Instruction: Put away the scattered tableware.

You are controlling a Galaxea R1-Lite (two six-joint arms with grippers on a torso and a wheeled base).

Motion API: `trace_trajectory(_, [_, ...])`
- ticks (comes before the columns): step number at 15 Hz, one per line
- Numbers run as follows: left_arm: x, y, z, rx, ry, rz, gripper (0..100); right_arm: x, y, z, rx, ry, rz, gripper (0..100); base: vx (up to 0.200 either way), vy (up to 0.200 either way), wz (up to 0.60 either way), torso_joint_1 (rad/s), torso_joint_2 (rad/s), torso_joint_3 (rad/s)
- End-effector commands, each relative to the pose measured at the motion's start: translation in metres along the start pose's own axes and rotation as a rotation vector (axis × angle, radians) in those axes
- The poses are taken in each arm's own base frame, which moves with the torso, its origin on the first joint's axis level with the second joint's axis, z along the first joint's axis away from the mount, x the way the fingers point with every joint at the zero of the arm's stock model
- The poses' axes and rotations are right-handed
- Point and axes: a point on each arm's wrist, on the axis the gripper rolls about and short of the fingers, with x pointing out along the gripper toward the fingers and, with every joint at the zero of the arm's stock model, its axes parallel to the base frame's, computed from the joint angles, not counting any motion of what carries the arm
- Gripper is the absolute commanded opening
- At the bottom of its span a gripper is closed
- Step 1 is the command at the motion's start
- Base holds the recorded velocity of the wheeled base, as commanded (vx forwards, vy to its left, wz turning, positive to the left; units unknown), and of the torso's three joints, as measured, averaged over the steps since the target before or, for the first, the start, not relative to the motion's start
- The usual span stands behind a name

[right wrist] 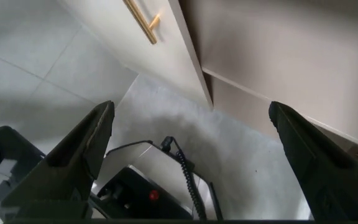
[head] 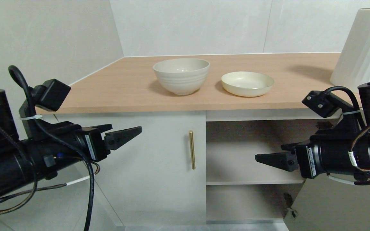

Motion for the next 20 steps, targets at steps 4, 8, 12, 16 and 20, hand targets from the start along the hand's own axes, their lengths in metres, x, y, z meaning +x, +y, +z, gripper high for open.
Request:
trace_trajectory(4, [0.003, 0.001, -0.002, -0.002, 0.010, 0.003, 100, 0.000, -0.002, 0.000, 0.003, 0.001, -0.007, 100, 0.000, 0.000, 0.00, 0.110, -0.35, -0.309])
trace_trajectory(8, [0.006, 0.002, -0.003, -0.004, 0.021, 0.005, 100, 0.002, -0.003, 0.000, 0.005, 0.005, -0.011, 100, 0.000, 0.000, 0.00, 0.146, -0.49, -0.303])
trace_trajectory(12, [0.010, 0.001, 0.001, -0.071, 0.018, -0.017, 100, 0.002, -0.003, 0.000, 0.003, 0.005, -0.011, 100, 0.000, 0.000, 0.00, 0.181, -0.47, -0.292])
trace_trajectory(16, [0.014, 0.001, 0.002, -0.129, 0.031, -0.053, 100, 0.002, -0.003, 0.000, -0.013, 0.005, -0.012, 100, 0.000, 0.000, 0.00, 0.196, -0.48, -0.285])
trace_trajectory(20, [0.028, 0.002, 0.010, -0.132, 0.049, -0.044, 100, 0.010, -0.004, 0.002, -0.019, -0.020, -0.012, 100, 0.000, 0.000, 0.00, 0.129, -0.30, -0.168])
